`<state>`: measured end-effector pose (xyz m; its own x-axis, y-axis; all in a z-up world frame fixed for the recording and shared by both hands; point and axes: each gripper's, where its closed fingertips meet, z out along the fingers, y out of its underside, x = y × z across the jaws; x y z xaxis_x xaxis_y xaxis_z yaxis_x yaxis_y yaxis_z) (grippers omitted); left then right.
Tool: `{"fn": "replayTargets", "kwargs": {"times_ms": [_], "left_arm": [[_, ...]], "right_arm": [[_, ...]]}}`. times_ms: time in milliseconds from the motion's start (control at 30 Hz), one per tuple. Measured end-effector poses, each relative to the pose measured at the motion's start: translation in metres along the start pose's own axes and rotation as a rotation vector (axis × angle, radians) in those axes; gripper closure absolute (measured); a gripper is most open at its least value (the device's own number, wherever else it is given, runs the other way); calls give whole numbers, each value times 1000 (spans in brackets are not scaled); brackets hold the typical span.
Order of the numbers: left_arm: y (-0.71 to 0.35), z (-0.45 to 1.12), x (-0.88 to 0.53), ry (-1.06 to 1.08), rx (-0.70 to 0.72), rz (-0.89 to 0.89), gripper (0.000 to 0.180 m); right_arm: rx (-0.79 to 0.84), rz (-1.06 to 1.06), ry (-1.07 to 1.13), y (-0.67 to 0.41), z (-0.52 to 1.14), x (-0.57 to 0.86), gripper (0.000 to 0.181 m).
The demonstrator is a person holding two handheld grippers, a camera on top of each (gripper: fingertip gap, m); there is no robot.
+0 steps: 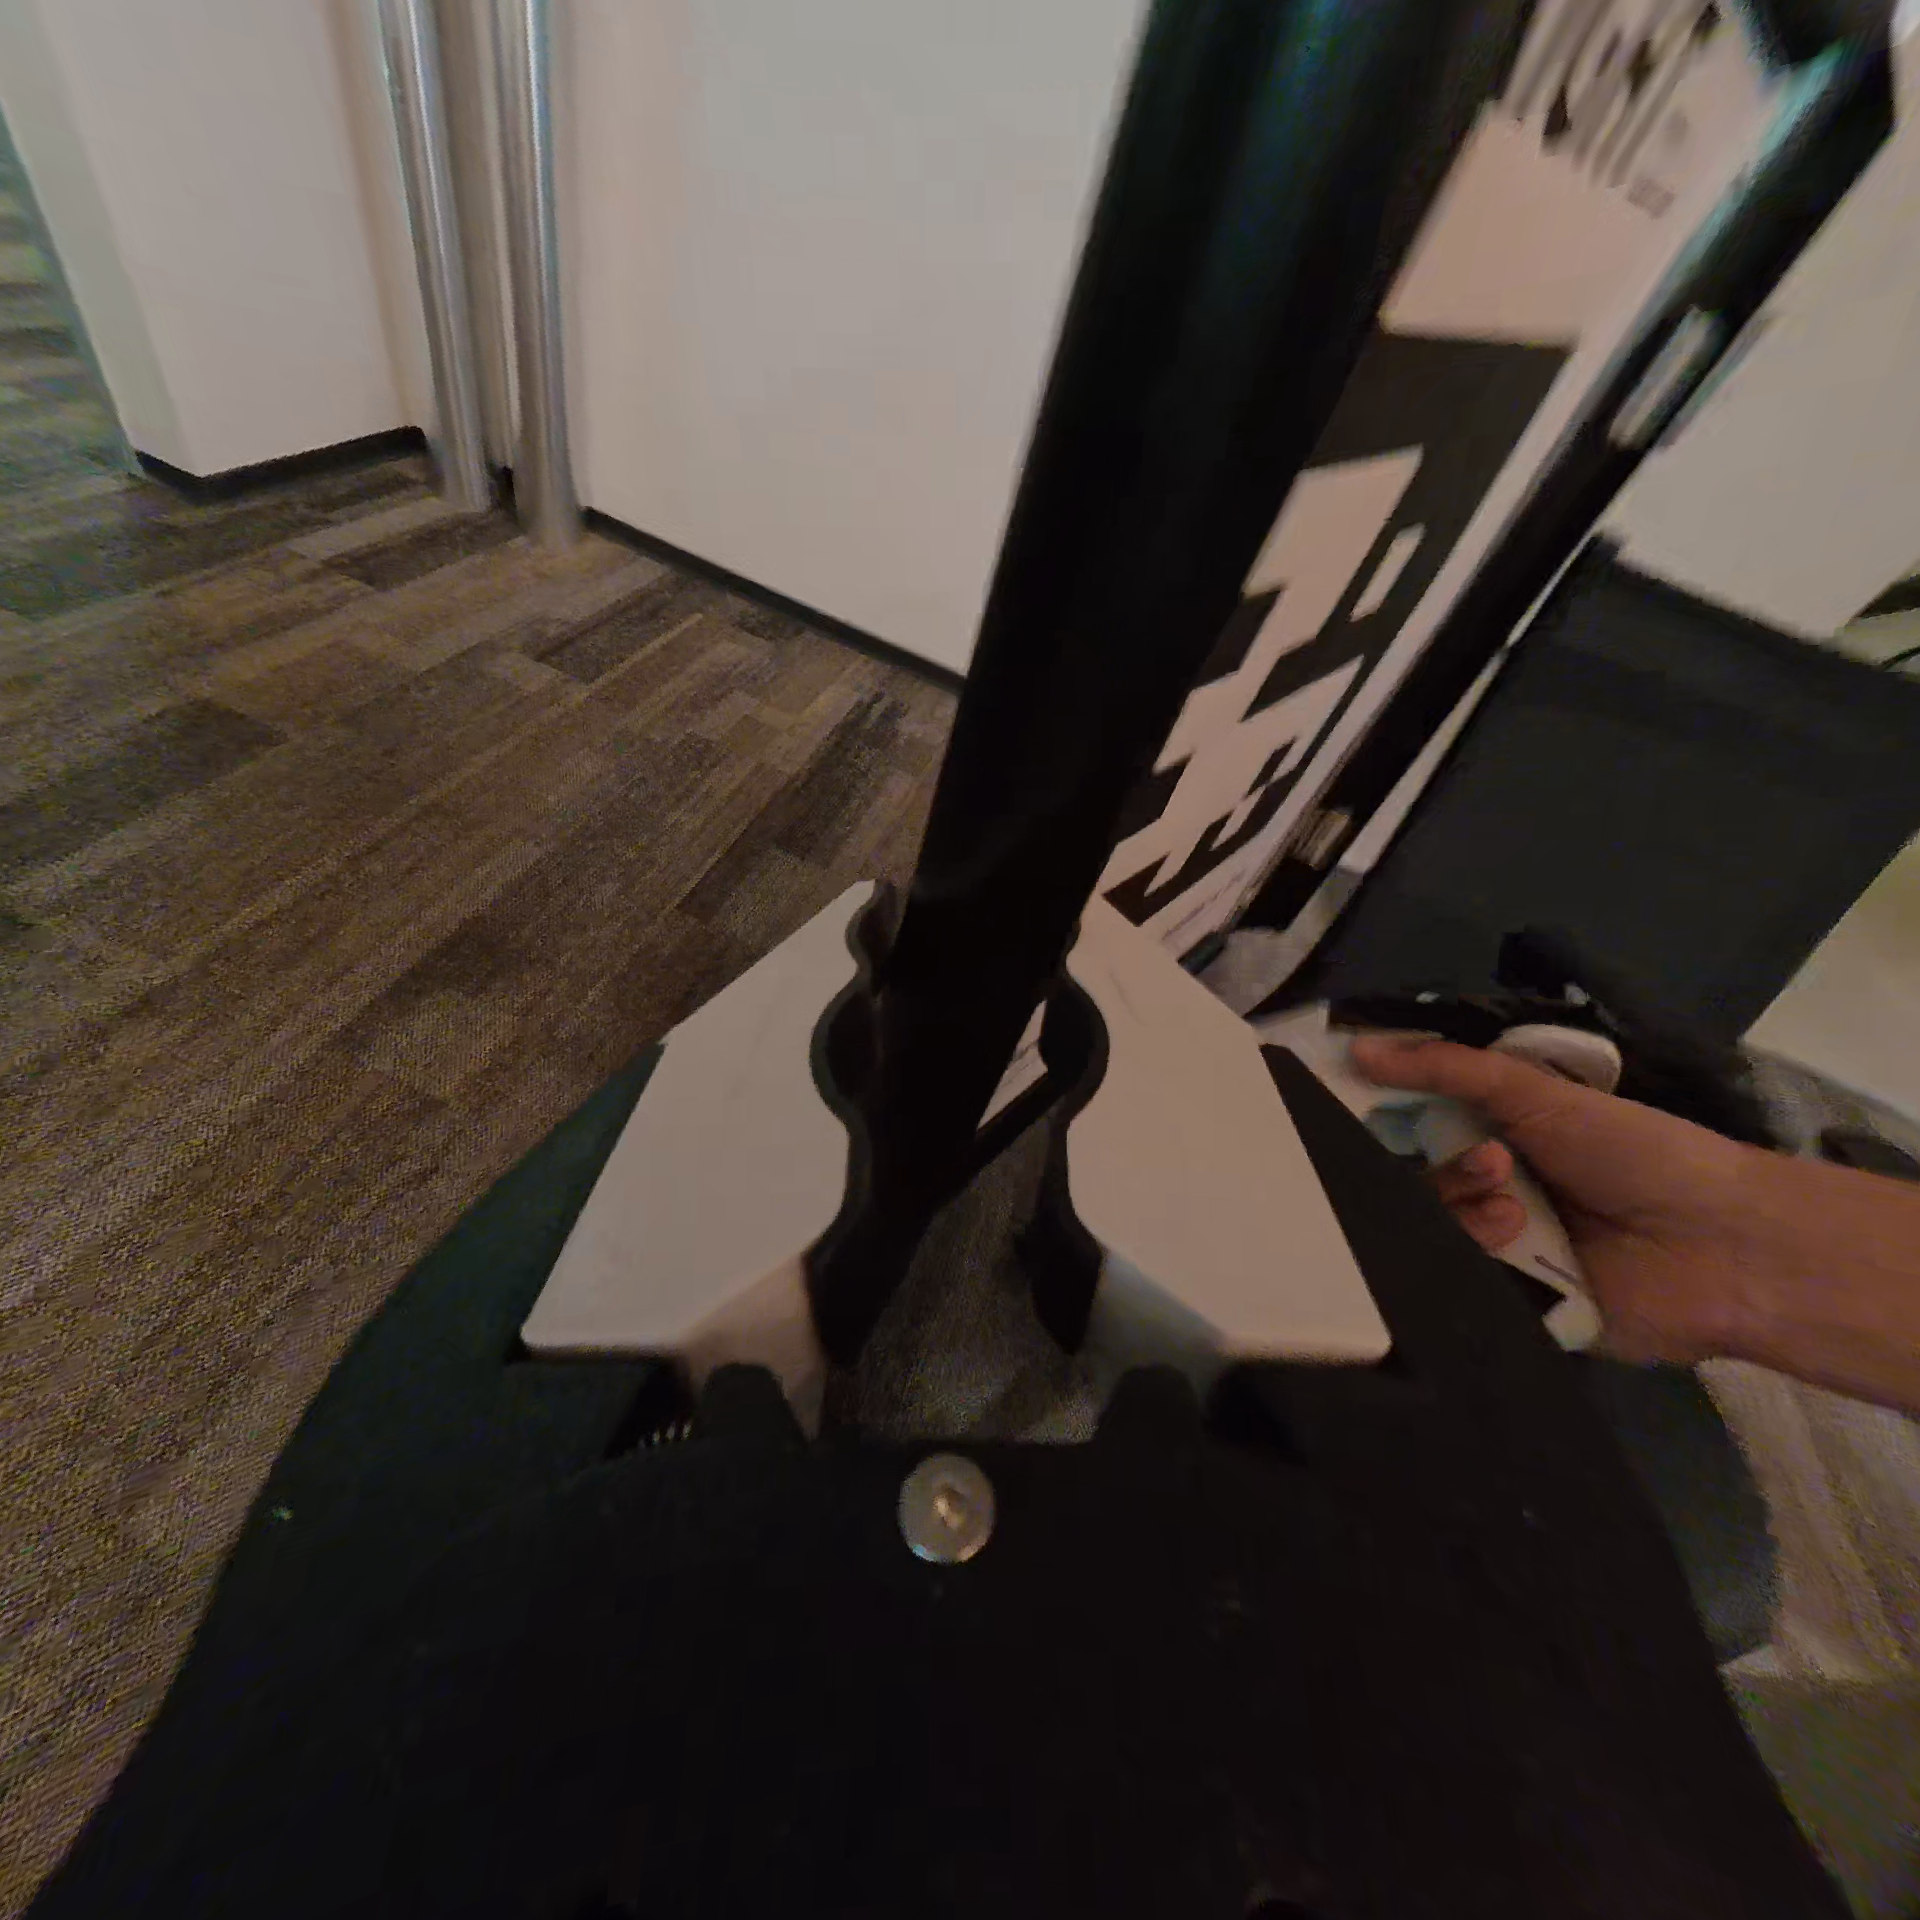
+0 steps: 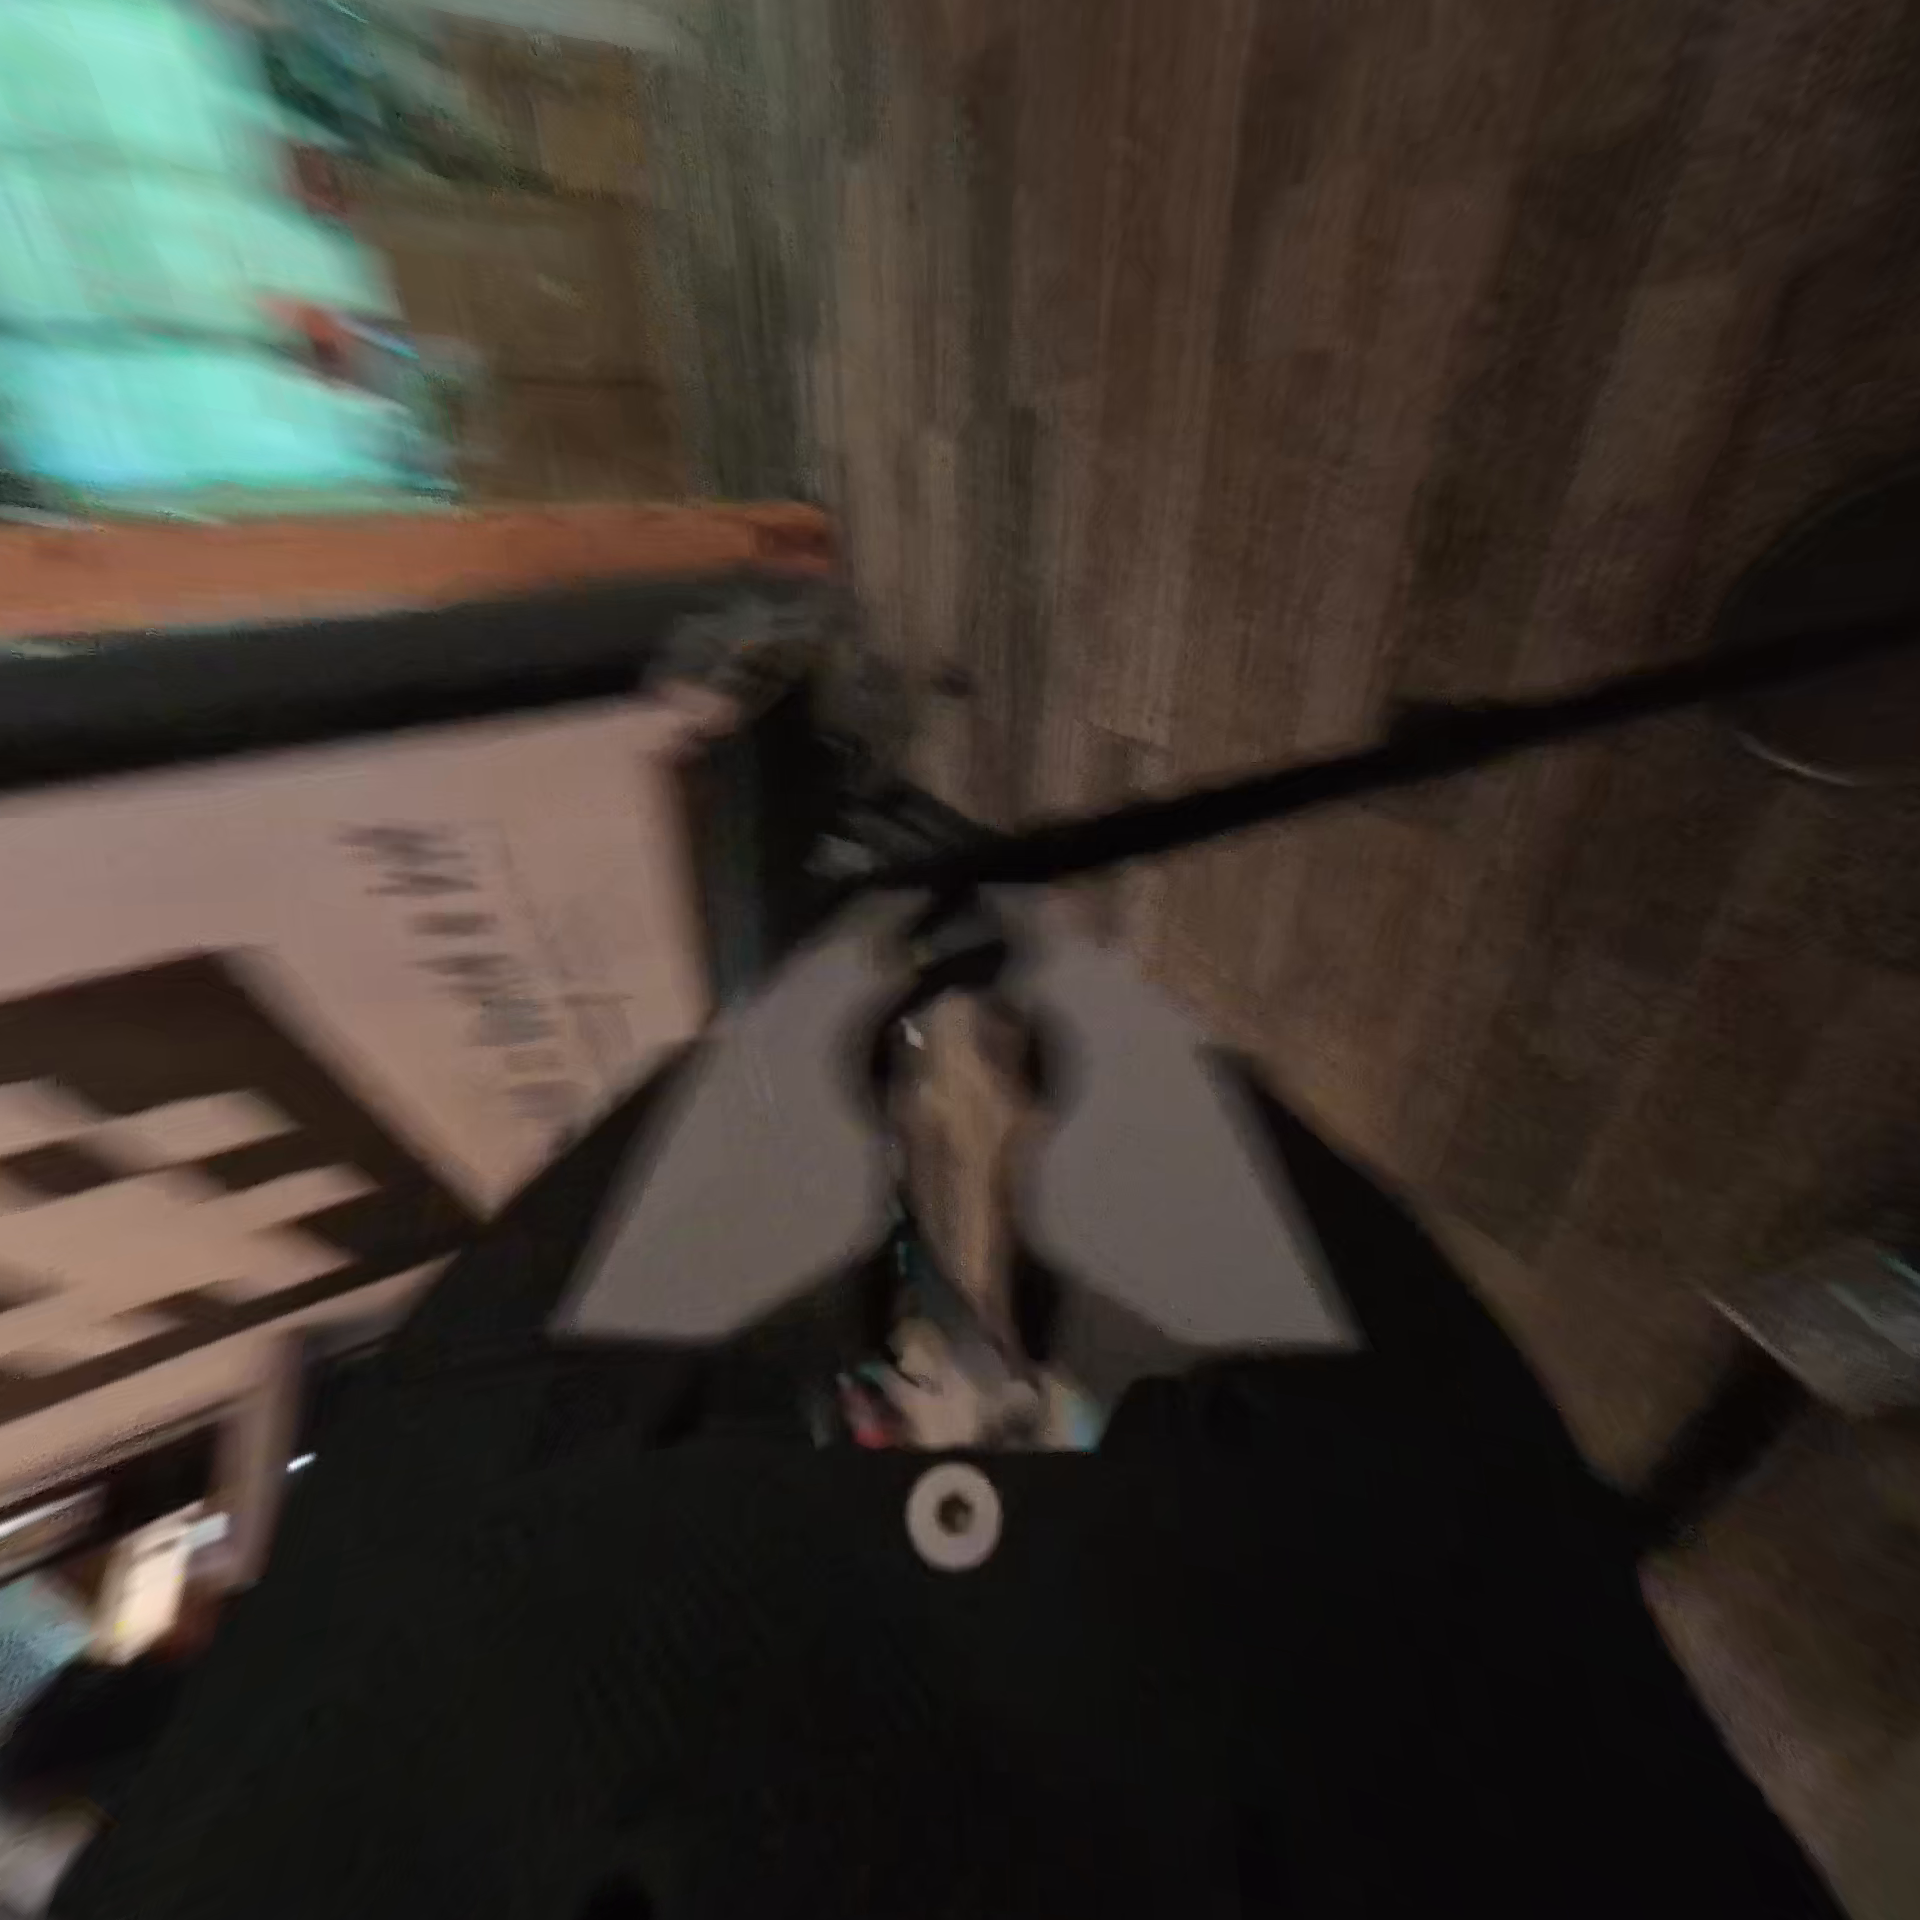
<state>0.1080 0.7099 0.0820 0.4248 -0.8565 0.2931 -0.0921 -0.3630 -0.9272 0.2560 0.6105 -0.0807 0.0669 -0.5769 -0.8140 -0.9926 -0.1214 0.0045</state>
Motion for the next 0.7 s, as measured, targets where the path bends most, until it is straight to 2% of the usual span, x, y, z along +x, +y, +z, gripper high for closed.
{"fn": "replayTargets", "kwargs": {"times_ms": [33,100,233,333,467,533,700], "left_arm": [[3,-3,-1,-28,-1,41,162],[5,-4,1,-61,0,93,162],[7,-5,7,-58,-2,99,161],[7,-4,10,-62,3,93,160],[8,-2,14,-76,-4,103,161],[8,0,13,-85,-7,109,162],[9,-2,13,-86,-8,112,161]], "right_arm": [[-59,-22,126,9,6,26,177],[-74,-16,91,19,10,40,179],[22,-57,-120,4,-14,-8,129],[150,13,-222,-34,-23,-45,127],[120,164,-279,-41,-10,-54,116],[89,217,-259,-36,-2,-45,125],[134,258,-316,-46,-7,-46,123]]}}
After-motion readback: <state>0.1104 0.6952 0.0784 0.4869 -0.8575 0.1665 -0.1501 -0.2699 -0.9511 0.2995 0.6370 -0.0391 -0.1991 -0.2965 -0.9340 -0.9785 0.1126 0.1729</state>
